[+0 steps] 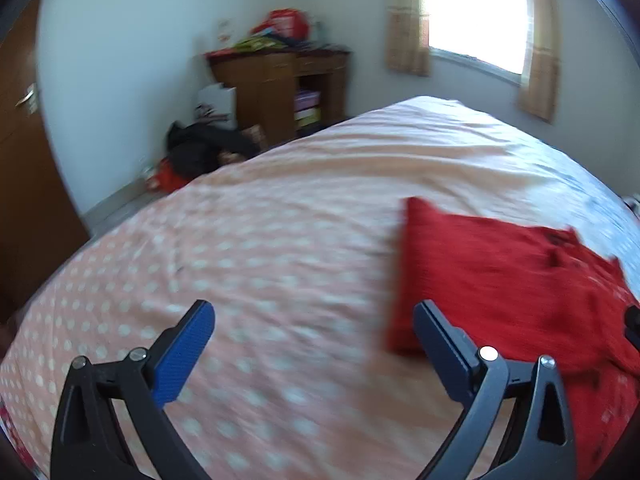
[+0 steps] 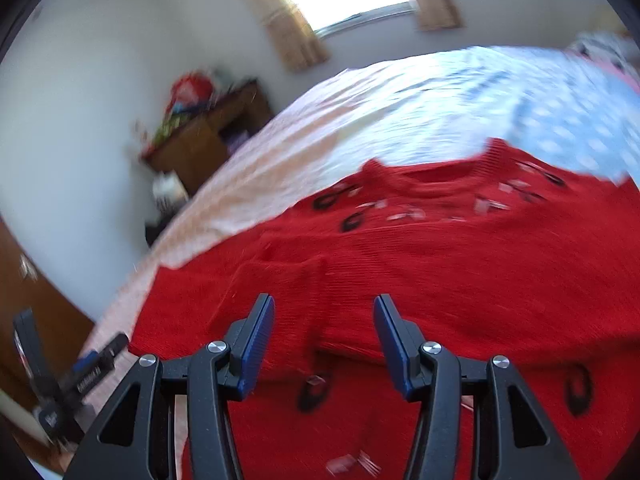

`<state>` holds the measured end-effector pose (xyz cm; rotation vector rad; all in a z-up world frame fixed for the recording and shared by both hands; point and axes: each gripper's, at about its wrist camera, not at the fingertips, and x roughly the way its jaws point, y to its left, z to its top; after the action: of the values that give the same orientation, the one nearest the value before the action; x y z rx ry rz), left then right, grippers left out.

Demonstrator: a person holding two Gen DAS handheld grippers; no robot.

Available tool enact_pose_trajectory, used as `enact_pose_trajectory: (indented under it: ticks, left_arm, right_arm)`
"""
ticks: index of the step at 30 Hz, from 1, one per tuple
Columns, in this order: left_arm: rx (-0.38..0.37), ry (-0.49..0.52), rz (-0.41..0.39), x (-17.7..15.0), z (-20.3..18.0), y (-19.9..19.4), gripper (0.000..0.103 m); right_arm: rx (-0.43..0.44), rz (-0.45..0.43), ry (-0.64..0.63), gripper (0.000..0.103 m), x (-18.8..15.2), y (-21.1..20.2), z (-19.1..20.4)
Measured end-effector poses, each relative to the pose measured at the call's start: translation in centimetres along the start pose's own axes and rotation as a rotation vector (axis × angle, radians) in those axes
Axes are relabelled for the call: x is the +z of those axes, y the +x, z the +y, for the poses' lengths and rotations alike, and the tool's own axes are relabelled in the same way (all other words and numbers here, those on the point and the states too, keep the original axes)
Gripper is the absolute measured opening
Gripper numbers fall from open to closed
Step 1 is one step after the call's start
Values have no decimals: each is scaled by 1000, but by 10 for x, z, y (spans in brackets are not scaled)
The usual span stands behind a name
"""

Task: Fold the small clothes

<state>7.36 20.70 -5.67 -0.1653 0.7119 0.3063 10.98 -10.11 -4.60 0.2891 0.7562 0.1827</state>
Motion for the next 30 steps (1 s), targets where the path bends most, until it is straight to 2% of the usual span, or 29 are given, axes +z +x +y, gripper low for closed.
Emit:
enact_pose_trajectory:
  ticks: [2, 4, 6, 8, 9, 13, 18, 22, 26, 30]
  left_arm:
    - [-42, -70, 52, -6, 9, 12, 101]
    - [-73, -110, 24, -7, 15, 9, 103]
    - [-73, -108, 21, -9, 14, 9, 103]
    - [-47, -86, 16, -12, 7, 10, 103]
    - [-37, -79, 13, -12, 5, 10, 103]
    - [-43, -85, 2, -14, 5, 9, 103]
    - [-69, -107, -6, -11, 17, 11, 103]
    - [-68, -104, -5, -11, 15, 11, 103]
    - [-60, -99, -2, -11, 14, 14, 103]
    - [-52, -92, 0, -10, 13, 15, 103]
  right_arm:
    - [-36, 43, -77, 53, -3, 21, 20]
    - [-106, 69, -123, 51, -8, 34, 32]
    - [-147, 41, -176, 36, -13, 35, 45]
    - [-166, 43, -204, 13, -13, 35, 52]
    - [-179, 43, -220, 10, -12, 33, 55]
    - [-163, -47, -277, 10, 8, 2, 77]
    - [-133, -183, -374, 10, 64, -42, 115]
    - [-164, -294, -399, 9, 110, -79, 124]
    - [-248, -370, -419, 10, 128, -119, 103]
    - [-360, -377, -388, 10, 126, -135, 54]
